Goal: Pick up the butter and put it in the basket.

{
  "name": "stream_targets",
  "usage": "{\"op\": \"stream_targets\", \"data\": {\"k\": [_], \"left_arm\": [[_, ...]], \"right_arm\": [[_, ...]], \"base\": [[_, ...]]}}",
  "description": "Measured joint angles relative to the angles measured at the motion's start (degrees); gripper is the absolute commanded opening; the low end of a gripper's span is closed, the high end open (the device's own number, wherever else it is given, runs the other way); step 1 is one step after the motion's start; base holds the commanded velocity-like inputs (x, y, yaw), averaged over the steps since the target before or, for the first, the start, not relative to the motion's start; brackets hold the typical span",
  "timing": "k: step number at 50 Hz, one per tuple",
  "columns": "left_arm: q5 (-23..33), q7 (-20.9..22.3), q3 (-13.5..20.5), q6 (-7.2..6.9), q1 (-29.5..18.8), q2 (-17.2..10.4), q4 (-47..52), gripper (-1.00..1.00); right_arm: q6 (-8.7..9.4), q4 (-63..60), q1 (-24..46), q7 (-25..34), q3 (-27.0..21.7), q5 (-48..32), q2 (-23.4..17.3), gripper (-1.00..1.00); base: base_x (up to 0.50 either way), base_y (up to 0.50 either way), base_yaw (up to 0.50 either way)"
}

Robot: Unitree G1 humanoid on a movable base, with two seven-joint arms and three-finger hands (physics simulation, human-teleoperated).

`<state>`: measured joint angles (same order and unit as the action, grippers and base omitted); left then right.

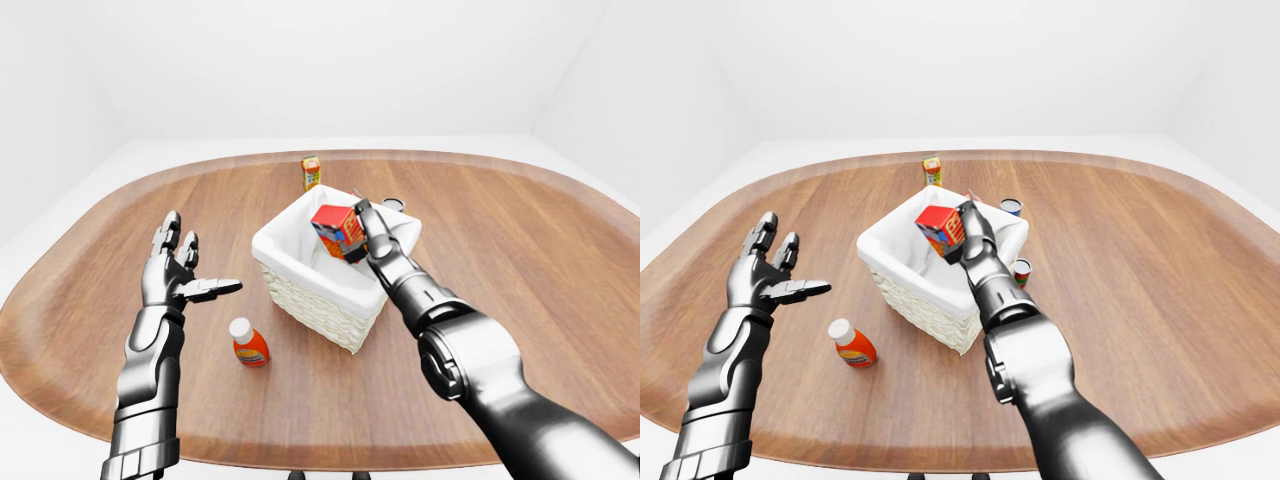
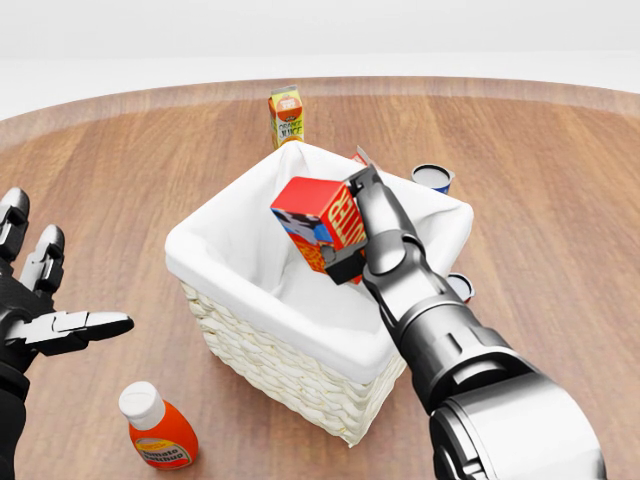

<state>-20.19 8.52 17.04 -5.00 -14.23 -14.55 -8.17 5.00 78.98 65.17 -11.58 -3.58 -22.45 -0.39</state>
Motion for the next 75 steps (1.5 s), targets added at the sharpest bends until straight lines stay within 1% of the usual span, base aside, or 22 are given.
{"op": "stream_targets", "data": {"k": [44,46,48,50,51,52,75], "left_arm": [[-0.4,0.0,0.1,0.0,-0.4,-0.3,-1.5,1.0],[-0.4,0.0,0.1,0.0,-0.4,-0.3,-1.5,1.0],[-0.5,0.1,0.1,0.0,-0.5,-0.3,-1.6,1.0],[-0.5,0.1,0.1,0.0,-0.5,-0.4,-1.7,1.0],[-0.5,0.1,0.1,0.0,-0.5,-0.4,-1.8,1.0],[-0.5,0.1,0.1,0.0,-0.5,-0.4,-1.8,1.0],[-0.6,0.1,0.1,0.0,-0.5,-0.5,-2.1,1.0]], "right_arm": [[0.0,0.4,-1.8,0.0,0.0,-2.2,1.8,-1.0],[0.0,0.4,-1.8,0.0,0.0,-2.2,1.8,-0.96],[0.0,0.4,-1.8,-0.1,-0.1,-2.2,1.8,-0.44],[0.0,0.4,-1.8,-0.3,-0.2,-2.1,1.8,0.29],[0.0,0.2,-1.7,-0.5,-0.3,-2.1,1.8,0.58],[0.0,0.0,-1.6,-0.6,-0.4,-2.1,1.8,1.0],[0.0,-1.7,-0.7,-1.5,-0.9,-1.9,2.0,1.0]], "base": [[0.0,0.0,0.0],[0.0,0.0,0.0],[0.0,0.0,0.0],[0.0,0.0,0.0],[0.0,0.0,0.0],[0.0,0.0,0.0],[0.0,0.0,0.0]]}}
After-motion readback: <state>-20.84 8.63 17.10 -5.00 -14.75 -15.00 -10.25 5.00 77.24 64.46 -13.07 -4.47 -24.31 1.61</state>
